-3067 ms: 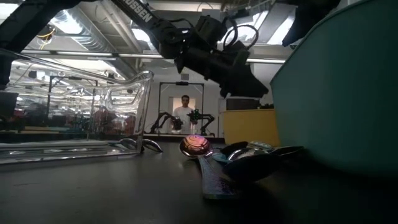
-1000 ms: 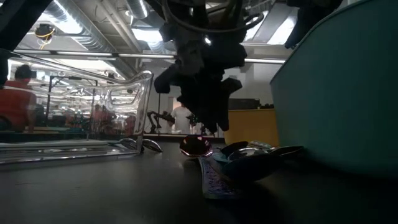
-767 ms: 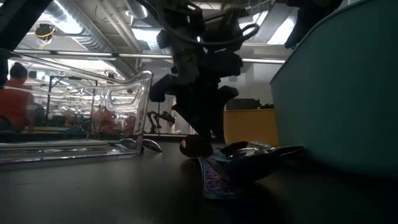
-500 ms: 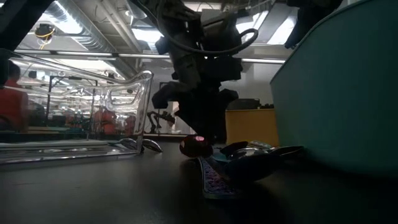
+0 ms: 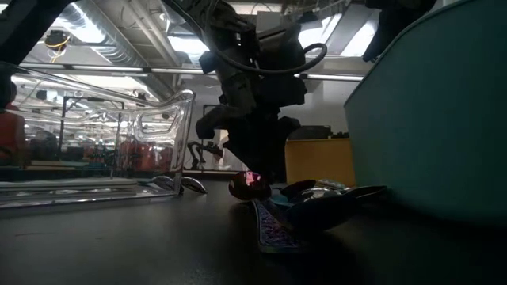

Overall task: Sort silverware by color (type)
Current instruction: Put the blue spoon into the blue bin

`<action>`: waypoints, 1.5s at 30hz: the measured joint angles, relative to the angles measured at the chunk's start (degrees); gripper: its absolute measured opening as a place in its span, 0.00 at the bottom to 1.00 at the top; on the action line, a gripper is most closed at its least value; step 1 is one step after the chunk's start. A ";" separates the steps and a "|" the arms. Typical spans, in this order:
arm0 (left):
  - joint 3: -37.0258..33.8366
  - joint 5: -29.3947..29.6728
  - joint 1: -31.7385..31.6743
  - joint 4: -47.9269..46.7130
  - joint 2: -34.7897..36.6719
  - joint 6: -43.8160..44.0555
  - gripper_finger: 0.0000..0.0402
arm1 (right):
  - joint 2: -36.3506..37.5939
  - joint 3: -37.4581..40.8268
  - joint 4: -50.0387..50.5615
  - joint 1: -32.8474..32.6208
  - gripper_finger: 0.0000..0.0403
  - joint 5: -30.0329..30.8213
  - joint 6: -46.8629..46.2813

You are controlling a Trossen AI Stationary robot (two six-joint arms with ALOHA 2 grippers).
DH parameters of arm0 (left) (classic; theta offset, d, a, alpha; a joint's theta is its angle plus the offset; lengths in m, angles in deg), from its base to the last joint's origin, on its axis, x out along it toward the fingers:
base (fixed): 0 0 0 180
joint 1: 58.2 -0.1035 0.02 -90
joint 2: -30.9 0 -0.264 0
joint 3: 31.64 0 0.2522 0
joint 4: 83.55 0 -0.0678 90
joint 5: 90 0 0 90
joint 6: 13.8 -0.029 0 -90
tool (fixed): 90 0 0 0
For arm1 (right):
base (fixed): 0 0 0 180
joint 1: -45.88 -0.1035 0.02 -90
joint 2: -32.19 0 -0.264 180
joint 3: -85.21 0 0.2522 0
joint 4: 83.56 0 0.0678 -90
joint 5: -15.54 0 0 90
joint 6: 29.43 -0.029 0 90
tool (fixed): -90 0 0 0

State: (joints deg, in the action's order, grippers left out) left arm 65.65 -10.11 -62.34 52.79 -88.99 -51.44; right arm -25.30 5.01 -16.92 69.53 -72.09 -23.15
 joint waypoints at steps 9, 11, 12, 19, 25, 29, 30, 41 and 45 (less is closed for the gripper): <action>0.02 -0.78 0.02 0.51 -1.04 0.00 0.38 | -0.02 0.00 0.00 0.01 0.20 0.00 0.00; 0.00 -1.13 0.00 0.35 -1.97 0.15 0.38 | -0.02 0.00 0.02 -0.01 0.20 -0.01 0.00; 0.16 -1.14 -0.02 0.45 -2.39 0.03 0.38 | -0.02 0.00 0.02 -0.01 0.20 0.00 0.00; 0.20 -1.29 0.02 0.16 -3.02 0.09 0.36 | -0.02 0.00 0.17 -0.01 0.20 -0.01 0.00; 0.15 -1.27 0.09 0.23 -3.10 0.06 0.24 | -0.02 0.00 0.17 -0.01 0.20 -0.01 0.00; 0.11 -1.06 0.13 0.56 -3.02 0.00 0.14 | -0.02 0.00 0.17 -0.01 0.20 0.00 0.00; 0.11 -0.96 0.13 0.67 -3.02 -0.02 0.12 | -0.02 0.00 0.17 -0.01 0.20 0.00 0.00; 0.07 -0.72 0.13 0.93 -3.02 -0.13 0.02 | -0.02 0.00 0.20 -0.01 0.20 0.00 0.00; 0.04 -0.64 0.24 0.90 -3.02 -0.13 0.02 | -0.02 0.00 0.20 -0.01 0.20 0.00 0.00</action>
State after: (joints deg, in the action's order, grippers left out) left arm 65.69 -10.75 -62.11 53.69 -92.01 -51.58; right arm -25.33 5.01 -16.72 69.51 -72.09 -23.15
